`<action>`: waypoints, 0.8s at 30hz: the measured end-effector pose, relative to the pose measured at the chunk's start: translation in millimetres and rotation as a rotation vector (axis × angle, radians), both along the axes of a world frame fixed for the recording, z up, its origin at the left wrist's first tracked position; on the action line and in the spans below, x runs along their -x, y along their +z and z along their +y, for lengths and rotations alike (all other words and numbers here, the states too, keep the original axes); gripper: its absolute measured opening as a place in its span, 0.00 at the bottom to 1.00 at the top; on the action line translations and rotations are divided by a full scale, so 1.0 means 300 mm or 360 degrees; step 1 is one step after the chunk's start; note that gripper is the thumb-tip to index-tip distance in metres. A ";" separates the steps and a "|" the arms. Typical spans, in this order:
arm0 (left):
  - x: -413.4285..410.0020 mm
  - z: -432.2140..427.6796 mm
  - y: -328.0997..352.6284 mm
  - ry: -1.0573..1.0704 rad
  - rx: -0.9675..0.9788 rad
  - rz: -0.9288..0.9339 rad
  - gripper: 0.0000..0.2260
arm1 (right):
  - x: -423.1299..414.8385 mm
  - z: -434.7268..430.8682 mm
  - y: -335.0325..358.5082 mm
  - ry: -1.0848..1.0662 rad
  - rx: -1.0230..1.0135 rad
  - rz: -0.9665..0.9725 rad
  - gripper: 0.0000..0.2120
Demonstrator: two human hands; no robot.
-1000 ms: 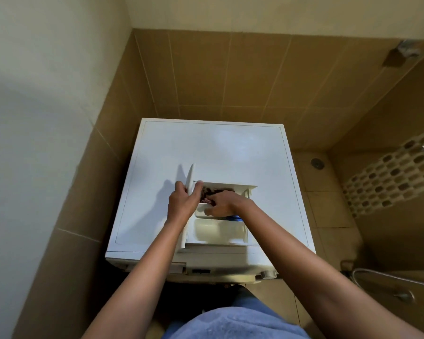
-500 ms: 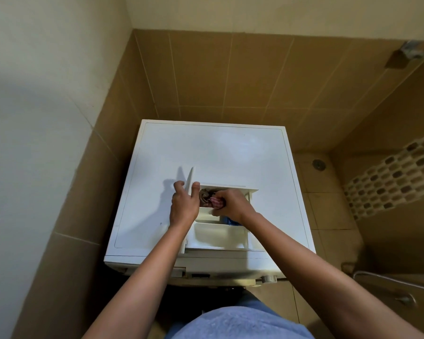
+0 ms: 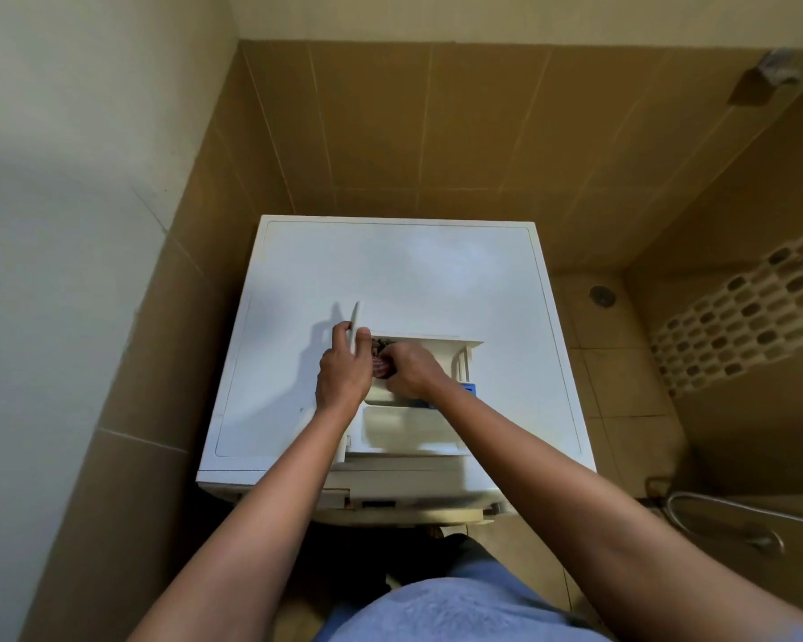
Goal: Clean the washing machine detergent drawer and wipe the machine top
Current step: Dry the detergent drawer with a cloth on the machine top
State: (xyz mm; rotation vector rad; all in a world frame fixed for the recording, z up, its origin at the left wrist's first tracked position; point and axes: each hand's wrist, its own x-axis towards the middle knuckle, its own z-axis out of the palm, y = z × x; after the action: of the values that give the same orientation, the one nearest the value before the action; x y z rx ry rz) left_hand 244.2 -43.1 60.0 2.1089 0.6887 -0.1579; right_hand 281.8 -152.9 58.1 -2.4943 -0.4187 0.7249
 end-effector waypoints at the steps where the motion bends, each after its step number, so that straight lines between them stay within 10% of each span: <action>1: -0.001 -0.001 0.000 0.0003 -0.0005 0.0006 0.19 | 0.003 -0.023 -0.003 -0.0066 -0.0094 -0.0011 0.05; 11: 0.021 -0.001 -0.002 -0.0187 -0.0182 -0.0214 0.23 | 0.004 -0.206 0.041 0.0040 0.0461 0.0280 0.27; 24: 0.016 -0.010 -0.007 -0.0265 -0.0344 -0.0231 0.22 | 0.011 -0.050 0.042 0.0300 0.0065 -0.0092 0.06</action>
State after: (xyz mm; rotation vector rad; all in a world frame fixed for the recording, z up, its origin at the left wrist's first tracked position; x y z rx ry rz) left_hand 239.3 -46.0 58.0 2.3589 0.4604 -0.0217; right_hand 278.7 -167.8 70.8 -2.5424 -0.6735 0.7412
